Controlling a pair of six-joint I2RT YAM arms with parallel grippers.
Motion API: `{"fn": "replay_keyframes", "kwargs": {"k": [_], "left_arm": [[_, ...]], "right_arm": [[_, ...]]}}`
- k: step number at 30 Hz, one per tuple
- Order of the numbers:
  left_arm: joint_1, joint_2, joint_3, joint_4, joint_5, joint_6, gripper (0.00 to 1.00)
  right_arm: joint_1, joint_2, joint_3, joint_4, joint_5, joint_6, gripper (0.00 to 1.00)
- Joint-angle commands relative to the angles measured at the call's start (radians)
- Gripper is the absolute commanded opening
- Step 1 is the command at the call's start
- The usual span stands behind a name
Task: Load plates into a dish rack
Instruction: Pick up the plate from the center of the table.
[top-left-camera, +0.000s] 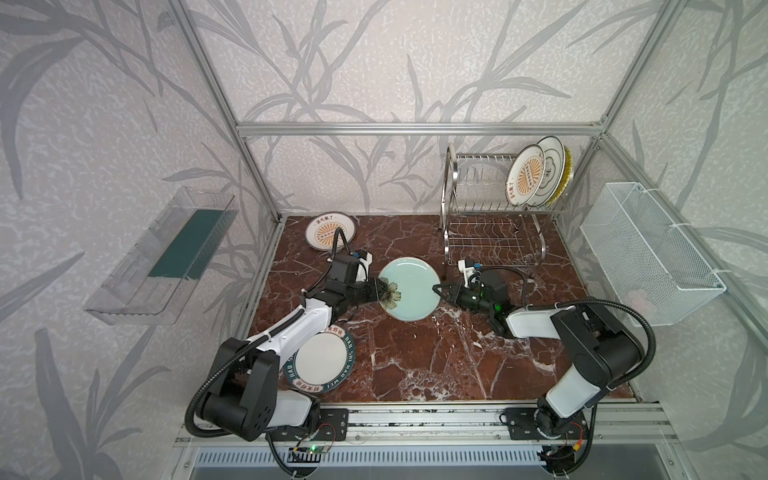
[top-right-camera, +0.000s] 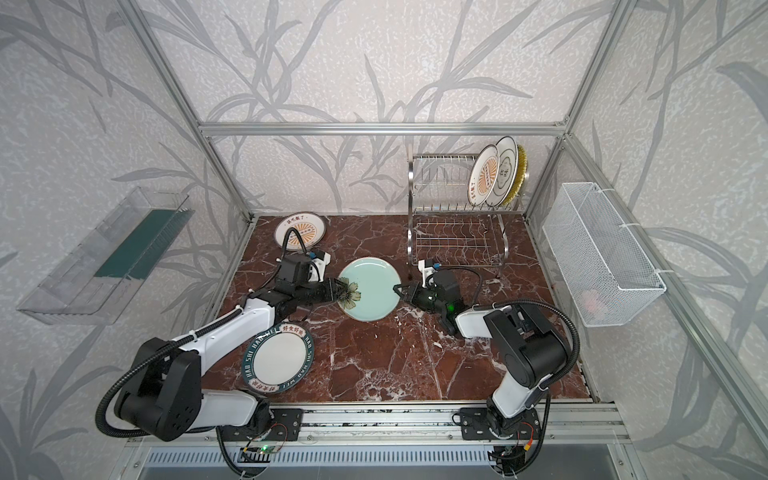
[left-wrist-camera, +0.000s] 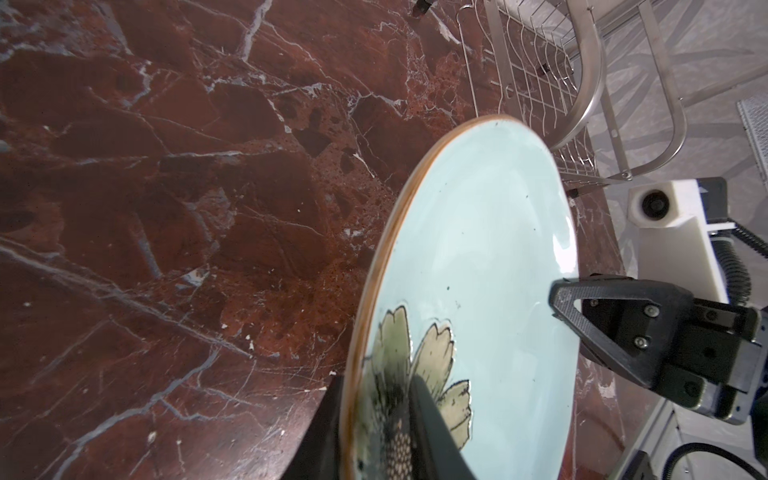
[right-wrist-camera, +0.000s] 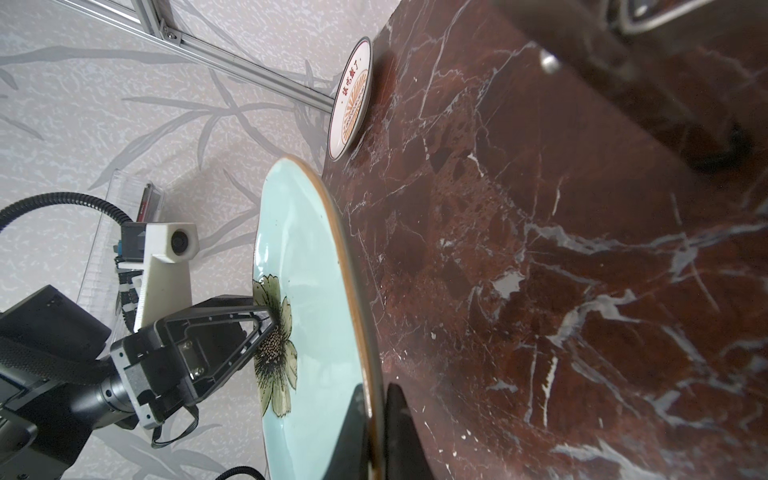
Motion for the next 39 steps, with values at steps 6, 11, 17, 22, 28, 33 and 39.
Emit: {"fn": "replay_keyframes", "kwargs": {"k": [6,11,17,22,28,33,39], "left_arm": [[0.004,-0.008,-0.02,0.081,0.06,-0.039,0.04],[0.003,-0.012,-0.027,0.104,0.076,-0.048,0.0],[0.005,-0.008,-0.05,0.209,0.148,-0.09,0.0],[0.012,-0.007,-0.065,0.28,0.199,-0.125,0.0],[0.027,-0.002,-0.093,0.394,0.25,-0.191,0.0],[0.029,-0.005,-0.101,0.438,0.275,-0.216,0.0],[0.031,-0.011,-0.105,0.463,0.292,-0.23,0.0]], "right_arm": [[-0.005,-0.08,0.013,0.103,-0.02,-0.011,0.0],[-0.004,-0.114,0.012,0.066,-0.017,-0.031,0.0],[-0.004,-0.136,0.008,0.072,-0.023,-0.031,0.0],[-0.004,-0.16,0.004,0.066,-0.026,-0.033,0.01],[-0.004,-0.193,0.004,0.053,-0.031,-0.047,0.1],[-0.004,-0.205,0.0,0.052,-0.034,-0.051,0.13],[0.004,-0.203,0.0,0.052,-0.034,-0.057,0.15]]}}
